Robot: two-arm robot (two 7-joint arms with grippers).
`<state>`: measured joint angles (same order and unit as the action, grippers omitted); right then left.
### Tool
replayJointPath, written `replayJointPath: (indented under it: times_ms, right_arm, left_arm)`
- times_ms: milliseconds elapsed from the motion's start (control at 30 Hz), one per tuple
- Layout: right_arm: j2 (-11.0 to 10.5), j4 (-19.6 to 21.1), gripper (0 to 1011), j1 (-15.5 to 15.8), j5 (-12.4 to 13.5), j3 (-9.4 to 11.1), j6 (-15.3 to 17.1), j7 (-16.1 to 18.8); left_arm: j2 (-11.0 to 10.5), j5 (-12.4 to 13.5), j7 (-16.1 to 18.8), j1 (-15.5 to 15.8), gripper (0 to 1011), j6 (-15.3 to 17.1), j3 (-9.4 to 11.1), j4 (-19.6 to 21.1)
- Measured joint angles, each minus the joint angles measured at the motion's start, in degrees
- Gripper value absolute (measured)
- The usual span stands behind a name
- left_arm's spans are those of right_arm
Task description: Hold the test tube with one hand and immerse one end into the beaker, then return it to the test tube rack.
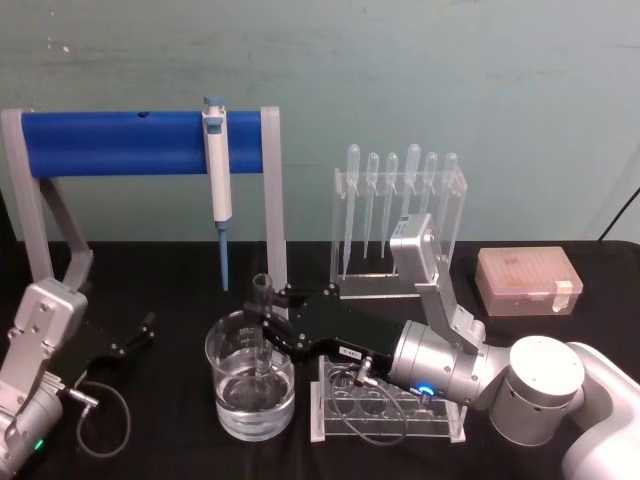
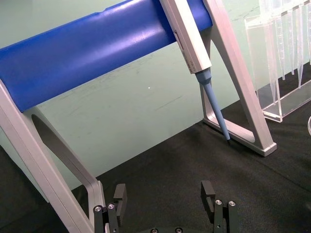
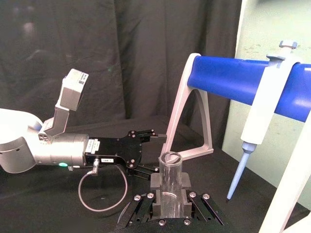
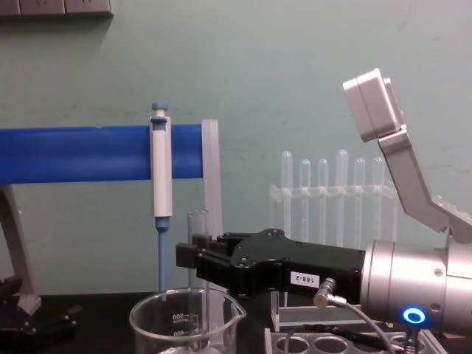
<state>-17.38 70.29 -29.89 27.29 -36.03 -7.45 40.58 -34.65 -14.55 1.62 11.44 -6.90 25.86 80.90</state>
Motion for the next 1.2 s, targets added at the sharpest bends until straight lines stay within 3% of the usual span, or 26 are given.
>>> replayJointPath:
  times_ms: [1200]
  right_arm:
    - [0.0, 0.0, 225, 0.0, 0.0, 0.0, 0.0, 0.0]
  left_arm:
    - [0.0, 0.0, 0.0, 0.0, 1000, 0.0, 0.0, 0.0]
